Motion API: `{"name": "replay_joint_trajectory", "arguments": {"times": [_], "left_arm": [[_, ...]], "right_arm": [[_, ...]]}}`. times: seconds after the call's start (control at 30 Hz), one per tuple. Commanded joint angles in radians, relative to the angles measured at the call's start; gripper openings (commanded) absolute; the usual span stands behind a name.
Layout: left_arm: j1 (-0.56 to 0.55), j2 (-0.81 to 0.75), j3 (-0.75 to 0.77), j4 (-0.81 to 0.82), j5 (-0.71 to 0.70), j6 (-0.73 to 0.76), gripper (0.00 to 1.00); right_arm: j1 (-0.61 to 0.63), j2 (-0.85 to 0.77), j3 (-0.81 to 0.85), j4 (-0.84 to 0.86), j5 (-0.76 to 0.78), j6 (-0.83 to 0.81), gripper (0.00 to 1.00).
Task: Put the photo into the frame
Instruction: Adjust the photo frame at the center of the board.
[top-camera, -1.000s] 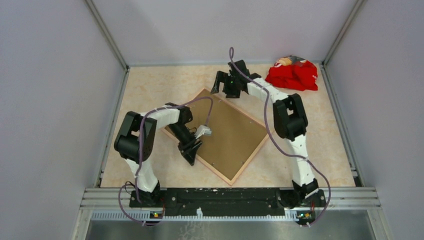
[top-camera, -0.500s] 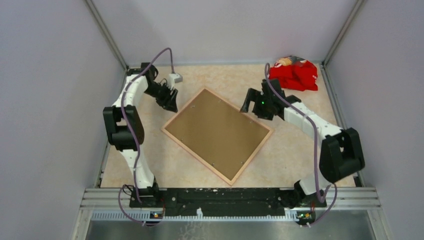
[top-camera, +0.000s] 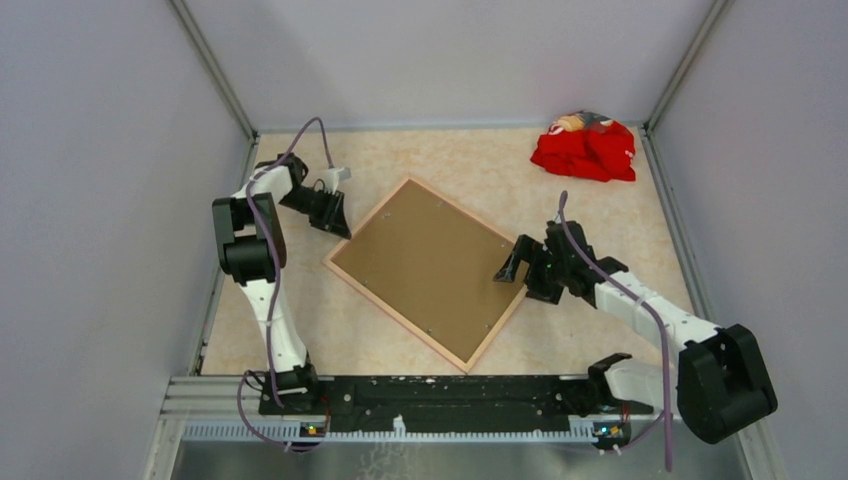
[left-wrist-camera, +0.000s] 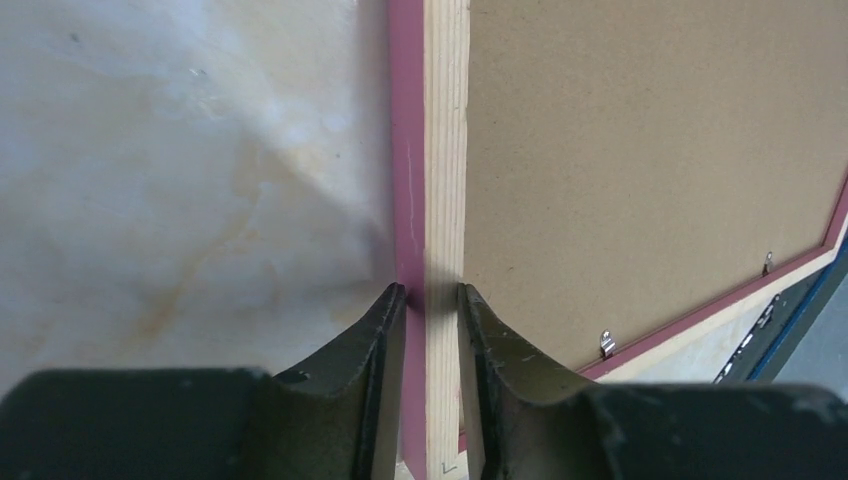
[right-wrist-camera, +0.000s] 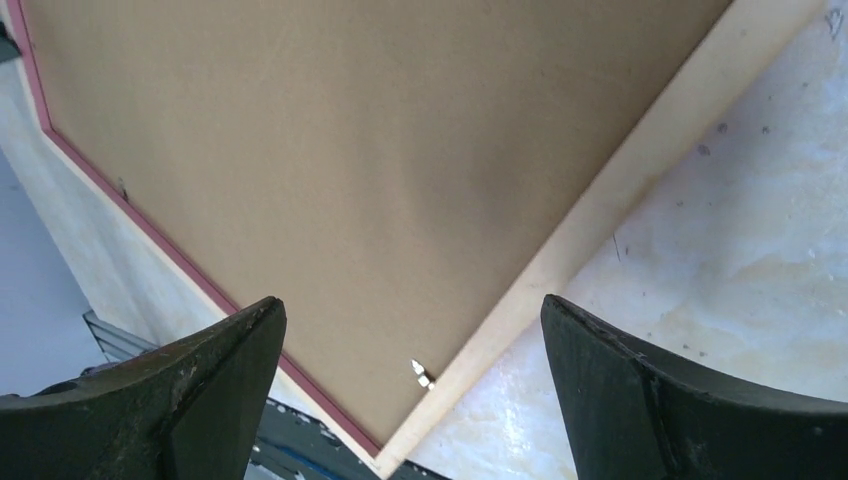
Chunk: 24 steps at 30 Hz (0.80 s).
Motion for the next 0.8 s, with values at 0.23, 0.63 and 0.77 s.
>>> {"name": "replay_joint_trajectory", "arguments": {"times": [0.23, 0.63, 0.77], "left_arm": [[-0.009, -0.119, -0.244, 0.027, 0.012, 0.086, 0.28], [-0.009, -0.24, -0.467, -0.005, 0.057, 0.171, 0.31], [-0.006, -0.26, -0.463, -0.036, 0.08, 0.188, 0.35]], "right_arm": [[-0.158, 0.253, 0.118, 0.142, -0.045, -0.101, 0.99], [-0.215, 0.414, 0.42, 0.033, -0.028, -0.242, 0.99], [-0.137, 0.386, 0.474, 0.058, -0.032, -0.196, 0.99]]}}
